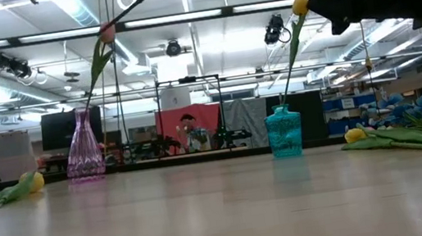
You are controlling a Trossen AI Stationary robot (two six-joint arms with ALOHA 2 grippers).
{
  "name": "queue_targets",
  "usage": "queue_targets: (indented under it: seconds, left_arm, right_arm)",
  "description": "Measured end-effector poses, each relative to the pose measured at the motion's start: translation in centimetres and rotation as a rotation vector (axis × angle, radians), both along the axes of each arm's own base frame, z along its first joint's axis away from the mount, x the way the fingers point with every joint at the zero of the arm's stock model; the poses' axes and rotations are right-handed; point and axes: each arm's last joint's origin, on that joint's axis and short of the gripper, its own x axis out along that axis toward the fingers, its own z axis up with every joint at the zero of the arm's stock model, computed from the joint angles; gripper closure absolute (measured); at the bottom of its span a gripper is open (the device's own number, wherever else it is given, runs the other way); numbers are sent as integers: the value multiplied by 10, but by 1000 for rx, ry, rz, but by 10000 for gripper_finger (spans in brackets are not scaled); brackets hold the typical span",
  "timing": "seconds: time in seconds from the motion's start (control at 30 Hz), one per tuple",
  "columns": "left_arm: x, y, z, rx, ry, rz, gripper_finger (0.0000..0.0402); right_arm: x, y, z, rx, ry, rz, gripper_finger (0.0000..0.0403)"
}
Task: Sort flowers into vase by color
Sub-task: Put the left blue flowers into the red vase
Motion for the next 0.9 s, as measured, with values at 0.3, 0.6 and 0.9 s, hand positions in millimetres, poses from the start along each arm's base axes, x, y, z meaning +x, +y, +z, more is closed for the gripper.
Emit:
queue_targets:
  seconds: [0.3, 0.6, 0.9]
  left_arm:
    - [-19, 2, 5, 142, 96, -389, 390]
    - [-52, 8, -37, 164, -88, -607, 390]
    - [-102, 7, -78, -61, -451, -825, 390]
  right_arm:
    - [19, 22, -11, 277, 16, 157, 338]
    - [40, 52, -12, 385, -21, 146, 349]
    - [49, 71, -12, 480, -71, 16, 365]
